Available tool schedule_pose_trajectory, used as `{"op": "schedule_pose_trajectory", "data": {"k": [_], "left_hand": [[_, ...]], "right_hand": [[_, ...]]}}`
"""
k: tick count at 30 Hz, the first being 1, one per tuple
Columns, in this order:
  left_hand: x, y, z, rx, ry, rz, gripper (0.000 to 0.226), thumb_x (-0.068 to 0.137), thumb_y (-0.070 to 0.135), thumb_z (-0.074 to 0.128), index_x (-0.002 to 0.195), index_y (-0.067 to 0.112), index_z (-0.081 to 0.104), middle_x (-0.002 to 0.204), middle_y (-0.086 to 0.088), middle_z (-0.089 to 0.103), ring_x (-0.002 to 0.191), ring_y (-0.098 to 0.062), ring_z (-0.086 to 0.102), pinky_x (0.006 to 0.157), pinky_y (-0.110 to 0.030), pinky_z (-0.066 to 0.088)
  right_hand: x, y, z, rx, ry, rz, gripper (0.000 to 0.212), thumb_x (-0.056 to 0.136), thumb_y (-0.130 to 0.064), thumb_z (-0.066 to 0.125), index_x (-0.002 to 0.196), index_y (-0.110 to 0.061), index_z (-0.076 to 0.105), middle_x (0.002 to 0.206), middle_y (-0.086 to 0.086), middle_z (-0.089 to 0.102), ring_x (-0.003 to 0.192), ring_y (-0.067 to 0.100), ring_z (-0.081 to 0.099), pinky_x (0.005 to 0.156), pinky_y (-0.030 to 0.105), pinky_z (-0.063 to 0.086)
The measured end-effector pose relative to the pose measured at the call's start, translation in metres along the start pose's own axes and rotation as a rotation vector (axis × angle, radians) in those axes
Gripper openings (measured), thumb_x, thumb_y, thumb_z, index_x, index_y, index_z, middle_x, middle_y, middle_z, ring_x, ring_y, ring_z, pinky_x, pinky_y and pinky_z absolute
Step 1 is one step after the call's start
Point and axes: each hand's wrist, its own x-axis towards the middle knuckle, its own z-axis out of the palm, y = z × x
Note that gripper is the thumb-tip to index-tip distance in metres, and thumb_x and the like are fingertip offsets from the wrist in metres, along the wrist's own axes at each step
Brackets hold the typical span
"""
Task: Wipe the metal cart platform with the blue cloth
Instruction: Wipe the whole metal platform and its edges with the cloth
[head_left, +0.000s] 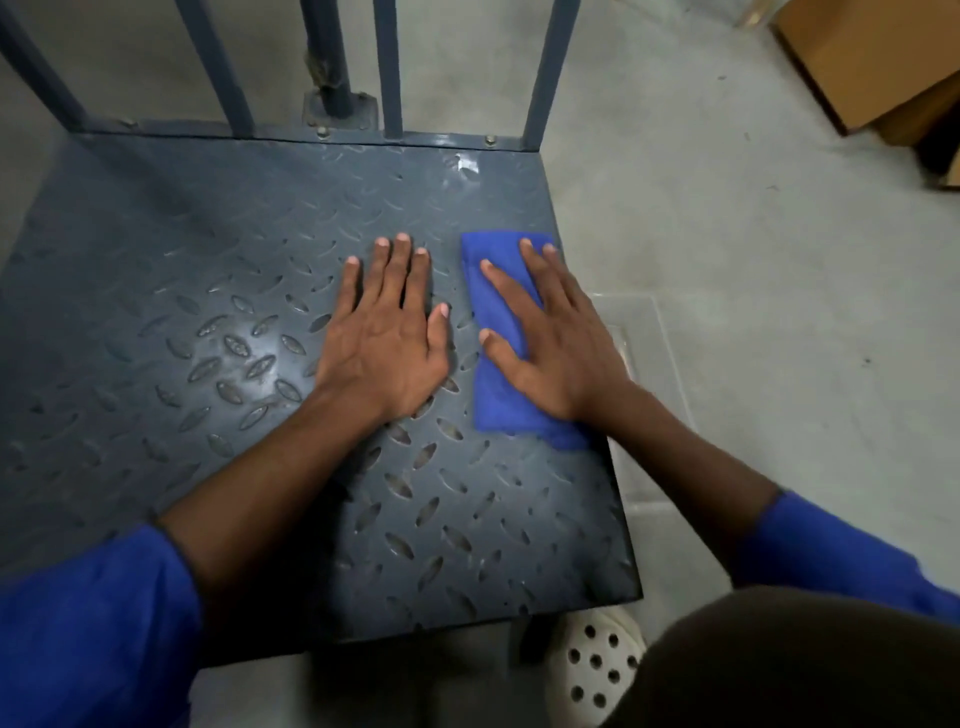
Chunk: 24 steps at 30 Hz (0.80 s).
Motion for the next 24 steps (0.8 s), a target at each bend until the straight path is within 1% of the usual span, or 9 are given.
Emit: {"op": "schedule_pose_trajectory", "data": {"k": [2, 4, 5, 7, 10, 13, 17, 19, 24], "left_hand": [[-0.001, 0.0, -0.001, 0.0, 0.001, 0.0, 0.074, 0.105, 0.045, 0.015, 0.169, 0.008, 0.015, 0.178, -0.013, 0.01, 0.166, -0.028, 0.004, 0.134, -0.049, -0.001], [-0.004, 0.001, -0.002, -0.008, -0.003, 0.003, 0.073, 0.106, 0.045, 0.014, 0.169, 0.008, 0.015, 0.178, -0.013, 0.01, 0.166, -0.028, 0.004, 0.134, -0.049, -0.001], [-0.005, 0.002, -0.003, -0.011, -0.001, 0.002, 0.073, 0.106, 0.045, 0.014, 0.169, 0.008, 0.015, 0.178, -0.013, 0.01, 0.166, -0.028, 0.004, 0.134, -0.049, -0.001], [-0.011, 0.004, -0.003, -0.01, 0.003, -0.002, 0.073, 0.106, 0.046, 0.013, 0.169, 0.009, 0.014, 0.178, -0.012, 0.009, 0.166, -0.028, 0.003, 0.134, -0.048, -0.001], [-0.02, 0.005, 0.0, 0.0, 0.009, -0.005, 0.073, 0.106, 0.046, 0.012, 0.169, 0.008, 0.014, 0.178, -0.013, 0.01, 0.166, -0.028, 0.004, 0.134, -0.048, -0.001], [-0.023, 0.005, 0.001, -0.002, 0.02, 0.001, 0.075, 0.105, 0.045, 0.014, 0.168, 0.006, 0.018, 0.177, -0.014, 0.014, 0.165, -0.03, 0.009, 0.134, -0.049, 0.001], [-0.024, 0.007, 0.001, -0.022, 0.082, 0.01, 0.074, 0.103, 0.043, 0.023, 0.165, 0.002, 0.028, 0.174, -0.019, 0.024, 0.163, -0.036, 0.019, 0.133, -0.053, 0.008], [-0.023, 0.008, 0.002, -0.017, 0.097, 0.016, 0.074, 0.103, 0.043, 0.023, 0.164, 0.002, 0.03, 0.173, -0.019, 0.026, 0.162, -0.036, 0.021, 0.132, -0.054, 0.011], [-0.023, 0.007, 0.002, -0.021, 0.111, 0.027, 0.073, 0.104, 0.042, 0.023, 0.165, 0.003, 0.028, 0.174, -0.019, 0.024, 0.163, -0.035, 0.018, 0.133, -0.054, 0.01]], "right_hand": [[0.039, 0.015, 0.005, -0.005, -0.031, 0.053, 0.077, 0.1, -0.06, 0.04, 0.162, -0.015, 0.046, 0.171, 0.027, 0.03, 0.161, 0.049, 0.024, 0.133, 0.053, 0.022], [0.072, 0.022, 0.002, -0.005, -0.094, 0.125, 0.081, 0.098, -0.065, 0.035, 0.166, -0.02, 0.038, 0.174, 0.025, 0.023, 0.163, 0.046, 0.017, 0.134, 0.047, 0.012], [0.083, 0.022, 0.001, -0.008, -0.124, 0.148, 0.081, 0.099, -0.065, 0.035, 0.167, -0.023, 0.034, 0.176, 0.023, 0.019, 0.165, 0.044, 0.012, 0.134, 0.043, 0.008], [0.088, 0.019, 0.001, -0.002, -0.129, 0.169, 0.081, 0.099, -0.065, 0.034, 0.169, -0.024, 0.03, 0.177, 0.022, 0.016, 0.165, 0.043, 0.009, 0.134, 0.043, 0.006], [0.063, 0.003, 0.003, 0.018, -0.073, 0.175, 0.085, 0.096, -0.066, 0.027, 0.166, -0.019, 0.037, 0.174, 0.027, 0.023, 0.163, 0.047, 0.016, 0.135, 0.05, 0.013], [0.007, -0.027, -0.001, 0.035, 0.006, 0.156, 0.076, 0.101, -0.056, 0.039, 0.163, -0.013, 0.044, 0.17, 0.031, 0.029, 0.16, 0.051, 0.024, 0.131, 0.059, 0.024], [-0.077, -0.064, -0.016, 0.043, -0.045, 0.176, 0.073, 0.104, -0.051, 0.046, 0.168, -0.019, 0.033, 0.177, 0.021, 0.016, 0.166, 0.041, 0.01, 0.134, 0.053, 0.02], [-0.099, -0.07, -0.018, 0.043, -0.043, 0.201, 0.072, 0.105, -0.05, 0.046, 0.169, -0.021, 0.03, 0.178, 0.018, 0.014, 0.167, 0.037, 0.006, 0.134, 0.052, 0.019], [-0.082, -0.061, -0.014, 0.044, -0.037, 0.185, 0.072, 0.105, -0.054, 0.042, 0.169, -0.023, 0.029, 0.179, 0.018, 0.012, 0.167, 0.037, 0.004, 0.135, 0.053, 0.017]]}}
